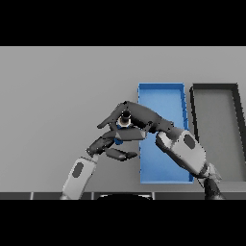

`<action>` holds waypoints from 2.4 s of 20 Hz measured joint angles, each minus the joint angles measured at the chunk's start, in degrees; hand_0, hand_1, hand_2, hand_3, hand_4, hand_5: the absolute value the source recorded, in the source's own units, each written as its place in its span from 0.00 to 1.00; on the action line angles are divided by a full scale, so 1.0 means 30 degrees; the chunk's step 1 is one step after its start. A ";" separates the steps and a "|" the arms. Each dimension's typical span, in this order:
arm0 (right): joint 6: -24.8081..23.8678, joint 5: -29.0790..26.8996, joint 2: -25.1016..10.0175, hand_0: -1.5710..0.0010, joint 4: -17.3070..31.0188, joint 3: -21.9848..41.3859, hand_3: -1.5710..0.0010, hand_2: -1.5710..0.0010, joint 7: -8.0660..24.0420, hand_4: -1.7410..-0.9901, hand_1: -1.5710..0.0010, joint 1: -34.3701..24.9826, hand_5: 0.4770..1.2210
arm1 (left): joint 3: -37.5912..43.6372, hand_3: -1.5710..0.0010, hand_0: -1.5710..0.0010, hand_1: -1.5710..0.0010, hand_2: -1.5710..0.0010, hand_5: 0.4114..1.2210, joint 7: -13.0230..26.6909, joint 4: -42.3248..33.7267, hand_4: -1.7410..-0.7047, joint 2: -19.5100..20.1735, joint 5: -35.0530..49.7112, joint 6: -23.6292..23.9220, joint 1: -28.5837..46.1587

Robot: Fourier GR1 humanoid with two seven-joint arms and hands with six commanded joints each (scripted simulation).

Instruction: Pick up the blue pipe and place it into the blue bin.

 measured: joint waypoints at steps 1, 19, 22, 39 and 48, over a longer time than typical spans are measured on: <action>0.0210 -0.1060 -0.0403 0.00 0.0446 -0.0709 0.00 0.00 0.0149 0.00 0.00 -0.0943 1.00 | 0.0066 1.00 1.00 1.00 1.00 0.04 0.0222 0.0148 0.81 0.0005 0.0003 -0.0035 -0.0147; -0.1758 0.0155 -0.6220 0.00 0.7316 -0.5279 0.00 0.00 -0.0538 0.00 0.00 -0.0587 1.00 | 0.0110 1.00 1.00 1.00 1.00 0.01 0.0512 -0.0340 0.84 0.0403 -0.0119 -0.0092 -0.0057; -0.2317 0.0198 -0.6538 0.00 0.5741 -0.4995 0.00 0.00 -0.0139 0.00 0.00 0.2416 1.00 | -0.0151 1.00 1.00 1.00 1.00 0.01 0.0279 -0.0446 0.83 0.0270 -0.0030 -0.0144 0.0583; -1.1928 -0.2372 -1.1971 0.52 0.5893 0.5035 0.74 0.56 0.2213 0.44 0.56 0.5556 1.00 | -0.0139 1.00 1.00 1.00 1.00 0.02 0.0808 -0.0655 0.83 0.0276 -0.0052 -0.0054 0.0466; -0.9115 -0.3969 -1.4910 0.94 0.6718 1.1830 0.97 0.94 0.2218 0.89 0.94 0.1573 0.53 | -0.0126 1.00 1.00 1.00 1.00 0.02 0.1095 -0.0900 0.83 0.0185 0.0065 -0.0030 0.0425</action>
